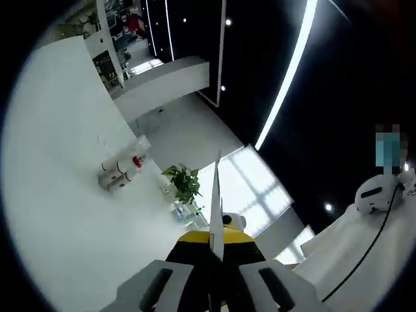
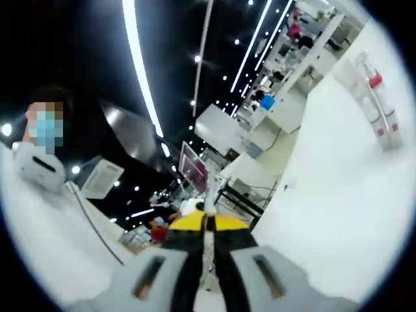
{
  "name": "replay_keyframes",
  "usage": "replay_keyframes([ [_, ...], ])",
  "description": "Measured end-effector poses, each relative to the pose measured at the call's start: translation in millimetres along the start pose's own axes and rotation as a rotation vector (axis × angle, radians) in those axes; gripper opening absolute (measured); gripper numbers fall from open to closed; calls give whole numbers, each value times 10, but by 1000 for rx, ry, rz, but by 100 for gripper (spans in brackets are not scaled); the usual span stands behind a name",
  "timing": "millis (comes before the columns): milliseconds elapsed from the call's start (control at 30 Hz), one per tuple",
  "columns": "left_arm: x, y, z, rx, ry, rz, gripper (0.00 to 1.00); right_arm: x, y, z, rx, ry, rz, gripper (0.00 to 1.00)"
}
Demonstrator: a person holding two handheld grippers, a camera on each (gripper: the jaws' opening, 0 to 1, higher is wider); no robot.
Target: Arrange the skincare products in the storage area until every visible bottle or jar stands upright without overlapping.
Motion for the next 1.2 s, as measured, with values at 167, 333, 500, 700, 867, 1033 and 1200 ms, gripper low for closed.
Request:
replay_keyframes([
  [167, -34, 118, 9, -107, 2, -2, 2, -61, -148, 60, 55, -46, 19, 21],
  [333, -55, 145, 32, -126, -6, -11, 2, -32, -289, 97, 93, -44, 33, 14],
  [500, -25, 135, 23, -136, 3, -34, 2, 20, -300, 52, 59, 7, 90, 5],
  [700, -43, 100, 19, -141, -1, -53, 2, 5, -301, -26, 18, 17, 133, 0],
  [867, -34, 98, 19, -163, 16, -59, 2, -51, -291, -23, -24, -12, 173, 1],
  [1033, -17, 186, -17, -273, 1, -118, 2, -90, -453, 34, 15, -35, 232, 22],
  [1200, 75, 62, 35, -212, 65, -107, 2, -17, -394, 74, -67, -16, 240, 9],
])
Point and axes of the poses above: the point that each gripper's makers call its tool centre point, and the gripper's own axes: z roughly forward along the fingers, x roughly to its left, y roughly out of its top, the point moved 2 cm from there along -z, roughly backward along the fingers, and after that the axes turned 5 degrees about x, right-handed, at the moved point
